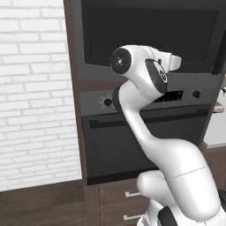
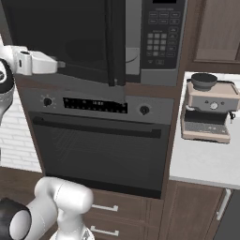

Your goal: Open the microwave, place the bowl with waffle inside the microwave, then close the microwave door and turn it on.

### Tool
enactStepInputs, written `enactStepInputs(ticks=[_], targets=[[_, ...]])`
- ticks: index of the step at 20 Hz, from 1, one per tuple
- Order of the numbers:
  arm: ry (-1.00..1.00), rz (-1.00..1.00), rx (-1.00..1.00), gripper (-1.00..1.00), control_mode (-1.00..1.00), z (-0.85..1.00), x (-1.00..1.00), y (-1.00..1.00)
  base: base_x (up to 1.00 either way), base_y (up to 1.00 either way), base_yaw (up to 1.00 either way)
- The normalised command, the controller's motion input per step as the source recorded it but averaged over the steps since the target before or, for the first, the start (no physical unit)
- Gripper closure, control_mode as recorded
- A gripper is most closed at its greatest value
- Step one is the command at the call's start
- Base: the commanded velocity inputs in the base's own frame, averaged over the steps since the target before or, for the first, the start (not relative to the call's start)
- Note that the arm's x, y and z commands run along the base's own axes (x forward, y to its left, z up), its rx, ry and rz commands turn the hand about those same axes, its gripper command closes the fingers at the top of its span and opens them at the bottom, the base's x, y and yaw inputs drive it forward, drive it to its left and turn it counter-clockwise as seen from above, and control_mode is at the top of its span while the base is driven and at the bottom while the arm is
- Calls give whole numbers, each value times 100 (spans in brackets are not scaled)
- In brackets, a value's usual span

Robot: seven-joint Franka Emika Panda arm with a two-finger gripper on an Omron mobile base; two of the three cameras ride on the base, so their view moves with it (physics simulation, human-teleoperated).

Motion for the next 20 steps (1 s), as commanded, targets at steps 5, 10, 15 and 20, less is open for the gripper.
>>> enactStepInputs(ticks=[5,10,15,20], targets=[[0,19,9,-100,-100,0,31,-35,0,0,0],[-1,20,8,-100,-100,0,27,-28,0,0,0],[-3,20,8,-100,-100,0,25,-31,0,0,0],[-7,24,7,-100,-100,0,30,-29,0,0,0]])
